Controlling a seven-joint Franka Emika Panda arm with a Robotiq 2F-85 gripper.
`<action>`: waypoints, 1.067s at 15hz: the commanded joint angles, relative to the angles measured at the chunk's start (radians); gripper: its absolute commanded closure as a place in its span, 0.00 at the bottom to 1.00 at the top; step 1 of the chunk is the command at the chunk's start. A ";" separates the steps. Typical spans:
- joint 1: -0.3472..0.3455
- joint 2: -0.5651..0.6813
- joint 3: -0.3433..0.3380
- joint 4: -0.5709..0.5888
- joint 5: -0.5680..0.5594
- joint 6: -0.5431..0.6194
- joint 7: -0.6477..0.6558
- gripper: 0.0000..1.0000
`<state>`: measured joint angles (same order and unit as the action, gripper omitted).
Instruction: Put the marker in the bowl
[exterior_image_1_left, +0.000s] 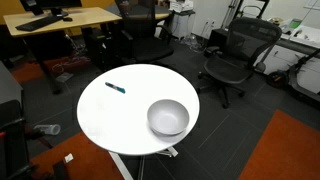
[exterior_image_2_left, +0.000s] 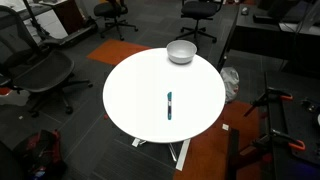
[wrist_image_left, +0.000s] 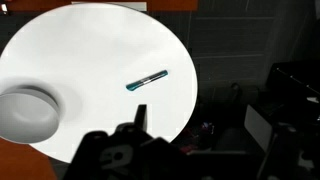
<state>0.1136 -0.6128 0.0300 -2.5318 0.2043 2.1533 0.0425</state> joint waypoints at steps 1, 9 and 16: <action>-0.007 0.000 0.006 0.002 0.004 -0.002 -0.004 0.00; -0.008 0.008 0.013 -0.005 0.009 0.017 0.013 0.00; -0.046 0.094 0.094 -0.016 -0.003 0.136 0.240 0.00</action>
<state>0.0993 -0.5613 0.0754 -2.5415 0.2043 2.2266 0.1832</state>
